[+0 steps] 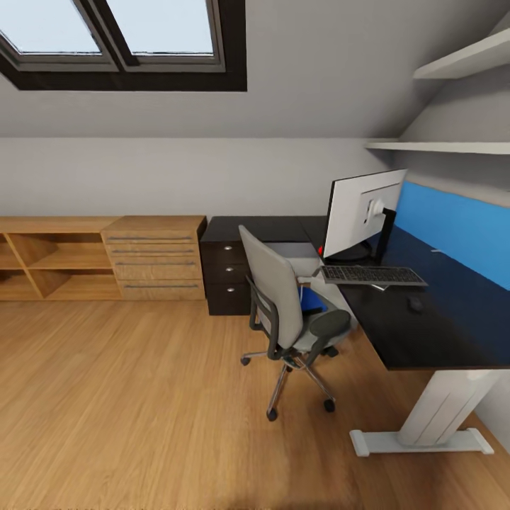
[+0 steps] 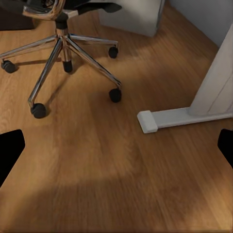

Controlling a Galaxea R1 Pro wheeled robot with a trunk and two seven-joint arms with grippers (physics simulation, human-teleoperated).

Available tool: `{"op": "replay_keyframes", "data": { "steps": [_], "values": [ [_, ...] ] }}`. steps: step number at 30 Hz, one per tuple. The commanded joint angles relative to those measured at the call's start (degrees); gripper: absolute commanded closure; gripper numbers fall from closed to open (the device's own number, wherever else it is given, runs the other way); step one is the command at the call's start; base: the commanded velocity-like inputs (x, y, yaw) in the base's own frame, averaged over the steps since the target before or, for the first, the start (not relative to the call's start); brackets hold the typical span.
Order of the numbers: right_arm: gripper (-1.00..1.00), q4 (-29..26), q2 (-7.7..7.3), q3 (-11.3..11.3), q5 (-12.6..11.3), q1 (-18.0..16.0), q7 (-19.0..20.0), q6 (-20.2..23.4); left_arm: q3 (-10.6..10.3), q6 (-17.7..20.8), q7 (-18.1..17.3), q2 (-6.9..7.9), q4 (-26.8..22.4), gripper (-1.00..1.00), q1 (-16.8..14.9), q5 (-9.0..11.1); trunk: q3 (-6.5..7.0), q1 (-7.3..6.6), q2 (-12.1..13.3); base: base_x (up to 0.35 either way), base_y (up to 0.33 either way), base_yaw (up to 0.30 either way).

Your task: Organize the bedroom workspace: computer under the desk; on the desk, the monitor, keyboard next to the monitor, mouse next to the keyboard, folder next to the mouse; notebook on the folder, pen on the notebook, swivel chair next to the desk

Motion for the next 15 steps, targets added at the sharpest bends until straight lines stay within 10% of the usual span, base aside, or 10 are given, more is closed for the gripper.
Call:
{"op": "replay_keyframes", "data": {
  "steps": [1, 7, 11, 14, 15],
  "values": [
    [-1.00, -0.03, 0.00, -0.03, 0.25, -0.03, -0.27, -0.11, 0.28, -0.30, -0.26, -0.08, -0.08, -1.00, 0.02, 0.17, -0.23, 0.22, -0.44, -0.005, 0.000, 0.000],
    [-1.00, -0.17, -0.03, 0.00, 0.25, -0.03, -0.20, -0.43, 0.21, -0.22, -0.36, -0.18, -0.87, -1.00, 0.02, 0.10, -1.31, 1.54, -2.84, 0.000, 0.000, 0.000],
    [-1.00, -0.31, -0.01, -0.01, 0.25, -0.05, 0.02, -0.17, 0.16, 3.28, -0.36, -0.27, -10.20, -1.00, 0.02, 0.01, -2.02, 2.42, -4.45, 0.000, 0.000, 0.000],
    [-1.00, -1.74, -0.01, -0.05, 0.19, -1.26, -0.13, 0.43, 0.12, 17.53, -0.35, -0.20, -22.20, -1.00, 0.02, 0.01, -2.56, 3.08, -5.65, 0.000, 0.000, 0.000],
    [-1.00, -4.34, 0.01, -0.02, 0.27, -3.57, -0.22, 2.12, 0.11, 30.14, -0.26, -0.15, -32.17, -1.00, -0.03, 0.11, -2.74, 3.30, -6.05, 0.000, 0.000, 0.000]
  ]
}}
